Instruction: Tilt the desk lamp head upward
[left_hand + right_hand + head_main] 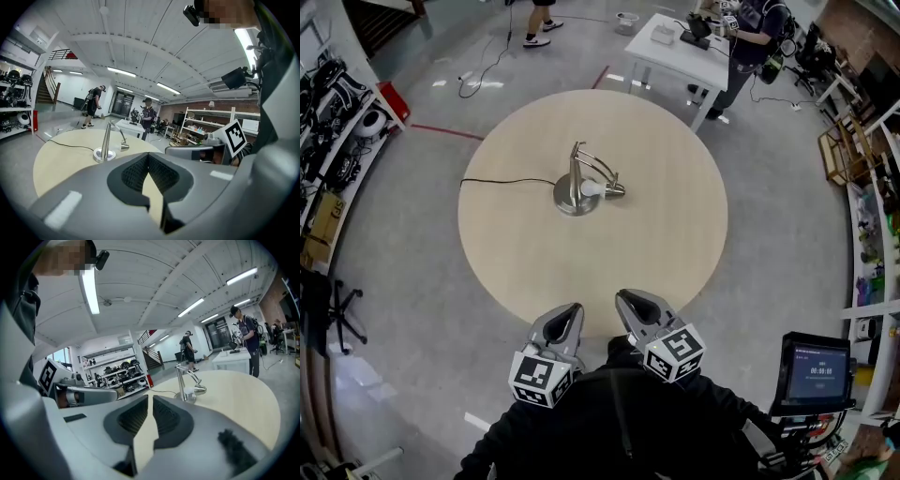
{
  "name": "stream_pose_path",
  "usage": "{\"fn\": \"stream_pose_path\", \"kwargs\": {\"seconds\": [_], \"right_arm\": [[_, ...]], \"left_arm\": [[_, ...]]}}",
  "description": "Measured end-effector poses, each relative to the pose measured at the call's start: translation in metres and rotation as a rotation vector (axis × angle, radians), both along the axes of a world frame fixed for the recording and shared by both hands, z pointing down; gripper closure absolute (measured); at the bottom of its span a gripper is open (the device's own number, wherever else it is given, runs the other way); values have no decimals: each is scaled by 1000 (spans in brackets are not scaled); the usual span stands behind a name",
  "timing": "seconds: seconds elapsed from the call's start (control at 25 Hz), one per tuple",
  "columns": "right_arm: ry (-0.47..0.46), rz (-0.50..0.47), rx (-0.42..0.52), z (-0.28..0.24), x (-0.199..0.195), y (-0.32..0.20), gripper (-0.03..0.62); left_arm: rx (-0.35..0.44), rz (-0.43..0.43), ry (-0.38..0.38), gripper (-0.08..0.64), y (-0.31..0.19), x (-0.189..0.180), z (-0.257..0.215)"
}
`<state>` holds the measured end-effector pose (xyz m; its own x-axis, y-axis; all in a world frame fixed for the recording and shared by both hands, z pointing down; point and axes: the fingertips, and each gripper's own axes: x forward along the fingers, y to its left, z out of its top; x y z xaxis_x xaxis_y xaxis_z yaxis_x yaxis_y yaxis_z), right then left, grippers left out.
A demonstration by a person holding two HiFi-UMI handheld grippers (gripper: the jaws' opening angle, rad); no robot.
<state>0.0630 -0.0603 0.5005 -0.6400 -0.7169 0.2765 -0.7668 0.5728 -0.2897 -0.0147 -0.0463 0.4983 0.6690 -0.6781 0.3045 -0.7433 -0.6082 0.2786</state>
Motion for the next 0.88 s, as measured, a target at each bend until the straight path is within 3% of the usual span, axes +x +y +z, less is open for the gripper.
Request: {"fn": "stream_pose_path", "kwargs": {"seconds": [0.32, 0.56, 0.72, 0.88], "right_arm": [[-54, -31, -5, 7, 52, -77, 566], [-50, 1, -34, 27, 68, -108, 562], [-102, 76, -120, 48, 81, -145, 481], [-99, 133, -172, 71, 91, -189, 446]], "left_arm": [[-6, -93, -72, 554, -66, 41, 5], [46, -163, -128, 552, -99, 34, 7], [44, -213, -170, 541, -138, 21, 8], [46, -199, -208, 534, -183, 16, 22]]}}
